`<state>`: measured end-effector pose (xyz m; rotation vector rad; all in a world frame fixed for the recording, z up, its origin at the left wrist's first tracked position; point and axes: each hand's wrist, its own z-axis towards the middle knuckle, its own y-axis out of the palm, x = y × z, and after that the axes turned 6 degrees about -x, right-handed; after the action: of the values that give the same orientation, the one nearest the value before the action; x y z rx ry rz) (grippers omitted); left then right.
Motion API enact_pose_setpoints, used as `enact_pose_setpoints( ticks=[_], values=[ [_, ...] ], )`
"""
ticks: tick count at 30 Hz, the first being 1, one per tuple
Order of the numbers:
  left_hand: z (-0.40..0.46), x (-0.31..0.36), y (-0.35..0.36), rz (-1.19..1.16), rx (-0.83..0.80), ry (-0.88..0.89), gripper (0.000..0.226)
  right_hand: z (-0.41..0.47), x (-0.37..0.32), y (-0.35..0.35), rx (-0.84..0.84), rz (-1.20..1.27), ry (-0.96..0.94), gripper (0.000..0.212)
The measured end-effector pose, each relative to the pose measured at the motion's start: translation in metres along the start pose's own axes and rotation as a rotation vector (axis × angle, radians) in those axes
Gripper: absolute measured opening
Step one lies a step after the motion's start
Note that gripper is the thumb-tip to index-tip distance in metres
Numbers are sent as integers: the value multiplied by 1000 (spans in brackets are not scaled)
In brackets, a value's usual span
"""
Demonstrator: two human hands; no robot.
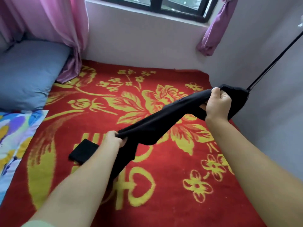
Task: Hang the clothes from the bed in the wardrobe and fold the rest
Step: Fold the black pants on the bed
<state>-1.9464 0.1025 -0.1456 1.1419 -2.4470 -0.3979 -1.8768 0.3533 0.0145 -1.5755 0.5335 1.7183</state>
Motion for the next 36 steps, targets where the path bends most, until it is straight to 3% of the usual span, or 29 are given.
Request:
enact_pose_setpoints(
  ticks=[2,4,8,10,14,17,19,23,25,27,29,32,34,36],
  values=[
    [-24,58,12,-54,-52,136,27,8,17,4,0,-99,78,37],
    [-57,109,30,-33,-194,291,12,12,31,13,-14,-175,147,40],
    [-103,183,61,67,-349,626,6,12,28,49,-19,-139,181,36],
    [-104,203,63,61,-397,693,19,11,22,64,10,-118,152,36],
    [-65,199,27,-38,-341,708,32,-5,42,79,65,-115,118,39],
    [0,173,-44,-48,-232,636,32,-42,102,88,99,-206,164,40],
    [52,149,-109,-2,-77,507,34,-84,166,91,86,-259,304,35],
    [130,82,-224,310,251,204,29,-176,293,76,-112,-486,764,38],
    [145,51,-254,623,424,257,26,-206,331,59,-216,-564,876,28],
    [149,36,-251,1015,464,350,27,-211,348,48,-282,-597,835,24],
    [146,28,-222,1316,365,448,25,-194,345,44,-314,-607,726,23],
    [156,10,-167,1666,61,578,28,-143,337,48,-377,-672,519,27],
    [173,-4,-141,1892,-103,611,38,-107,343,55,-423,-676,416,28],
    [201,-16,-122,2116,-169,605,53,-72,359,65,-435,-681,410,34]
  ],
)
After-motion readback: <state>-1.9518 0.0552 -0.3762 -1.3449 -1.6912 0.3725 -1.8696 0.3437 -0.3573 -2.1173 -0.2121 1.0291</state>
